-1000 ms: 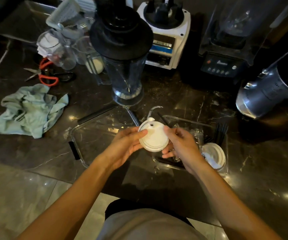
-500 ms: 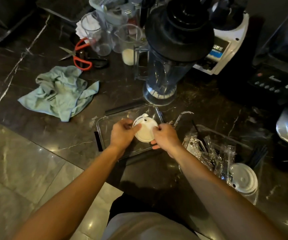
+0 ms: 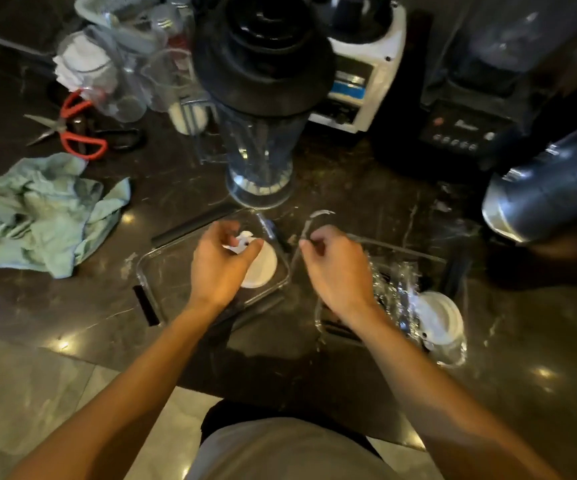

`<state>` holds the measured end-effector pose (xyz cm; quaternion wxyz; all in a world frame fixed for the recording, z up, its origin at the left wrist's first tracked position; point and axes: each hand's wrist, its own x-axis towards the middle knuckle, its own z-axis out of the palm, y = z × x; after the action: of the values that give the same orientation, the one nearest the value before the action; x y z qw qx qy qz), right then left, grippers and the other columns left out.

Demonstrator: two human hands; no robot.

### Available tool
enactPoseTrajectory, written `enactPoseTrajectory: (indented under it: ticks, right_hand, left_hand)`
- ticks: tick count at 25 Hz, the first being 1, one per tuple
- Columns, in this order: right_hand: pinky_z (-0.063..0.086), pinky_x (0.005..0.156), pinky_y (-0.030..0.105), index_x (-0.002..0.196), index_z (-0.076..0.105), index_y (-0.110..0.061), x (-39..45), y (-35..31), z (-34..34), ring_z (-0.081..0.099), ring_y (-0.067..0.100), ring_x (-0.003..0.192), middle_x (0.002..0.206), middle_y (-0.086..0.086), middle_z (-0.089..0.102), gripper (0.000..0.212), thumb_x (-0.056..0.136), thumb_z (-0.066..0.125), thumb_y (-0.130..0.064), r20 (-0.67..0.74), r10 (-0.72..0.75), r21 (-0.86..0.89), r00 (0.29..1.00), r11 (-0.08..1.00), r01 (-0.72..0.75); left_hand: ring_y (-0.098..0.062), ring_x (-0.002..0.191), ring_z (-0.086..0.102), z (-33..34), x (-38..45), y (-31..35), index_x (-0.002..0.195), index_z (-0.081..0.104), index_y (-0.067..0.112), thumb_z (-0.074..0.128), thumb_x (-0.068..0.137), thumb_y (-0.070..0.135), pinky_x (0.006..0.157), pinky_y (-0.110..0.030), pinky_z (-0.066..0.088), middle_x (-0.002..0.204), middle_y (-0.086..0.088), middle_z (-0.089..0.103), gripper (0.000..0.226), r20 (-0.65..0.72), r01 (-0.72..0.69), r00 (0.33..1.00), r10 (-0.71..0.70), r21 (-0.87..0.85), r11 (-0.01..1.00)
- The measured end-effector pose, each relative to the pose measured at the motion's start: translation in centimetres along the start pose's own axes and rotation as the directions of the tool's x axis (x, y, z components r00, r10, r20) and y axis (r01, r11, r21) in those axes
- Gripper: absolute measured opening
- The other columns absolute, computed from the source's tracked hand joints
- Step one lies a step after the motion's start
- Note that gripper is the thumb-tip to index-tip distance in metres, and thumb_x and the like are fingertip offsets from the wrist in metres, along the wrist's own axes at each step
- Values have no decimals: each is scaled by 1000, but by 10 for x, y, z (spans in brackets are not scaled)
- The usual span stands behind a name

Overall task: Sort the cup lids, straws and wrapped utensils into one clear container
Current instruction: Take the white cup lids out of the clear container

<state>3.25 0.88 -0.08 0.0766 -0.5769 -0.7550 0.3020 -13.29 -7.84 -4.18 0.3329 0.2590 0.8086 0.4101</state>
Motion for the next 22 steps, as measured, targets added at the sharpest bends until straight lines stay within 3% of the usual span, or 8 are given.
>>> enactPoseTrajectory:
  ticks: [3,6,8,10,13,16,19,22]
  right_hand:
    - [52,74,33,121,67,-21,-18,64,-62,71,25,97,108,2,76,29,98,64,-38,-166,101,-103,981,988,-119]
    - [52,83,40,130,62,-20,-43,123,-98,69,32,108,124,5,69,39,96,64,-40,-173,246,-185,954,943,-277]
    - [50,87,42,137,57,-17,-57,148,-108,64,37,114,135,8,59,44,97,62,-35,-107,304,-262,947,910,-322]
    - [50,88,45,138,55,-15,-66,161,-110,63,40,114,135,11,54,45,97,61,-33,-54,324,-325,944,889,-323]
    - [46,78,37,130,56,-13,-75,167,-106,65,36,105,127,11,55,38,98,63,-30,-23,332,-312,943,894,-322]
    - [41,73,34,121,53,-11,-79,165,-98,66,35,100,120,11,57,36,96,67,-31,-25,317,-257,948,914,-313]
    - [42,63,33,107,47,-16,-80,159,-105,64,29,80,99,7,66,28,95,68,-31,-7,294,-148,956,945,-292]
    - [43,62,31,108,49,-16,-79,156,-130,57,24,71,90,0,61,23,95,67,-20,-155,299,31,942,954,-298]
  left_hand:
    - [-5,67,64,43,-22,53,106,70,18,82,87,24,65,-18,52,79,-4,67,24,199,-106,972,124,-101,989]
    - [-10,72,66,97,-43,82,106,71,14,81,86,16,77,-32,57,77,-1,67,23,436,-166,873,218,-154,974]
    - [-12,80,69,129,-58,91,114,69,16,80,88,20,83,-38,58,87,4,69,29,586,-158,787,194,-112,981]
    - [-13,95,69,153,-73,95,126,64,21,78,90,29,87,-34,57,106,5,67,40,694,-173,707,134,-14,985]
    - [-16,107,66,174,-88,88,139,54,24,74,92,33,95,-38,56,124,1,64,52,763,-212,643,62,99,972]
    - [-17,116,64,179,-95,78,145,48,23,72,95,32,101,-40,54,135,-2,60,56,775,-221,631,17,159,962]
    - [-17,117,63,177,-97,70,146,47,22,72,94,34,101,-38,53,137,-1,59,59,741,-161,671,-13,162,974]
    - [-15,109,67,171,-95,66,139,54,19,70,96,33,97,-38,57,126,1,65,48,700,-49,714,-18,76,996]
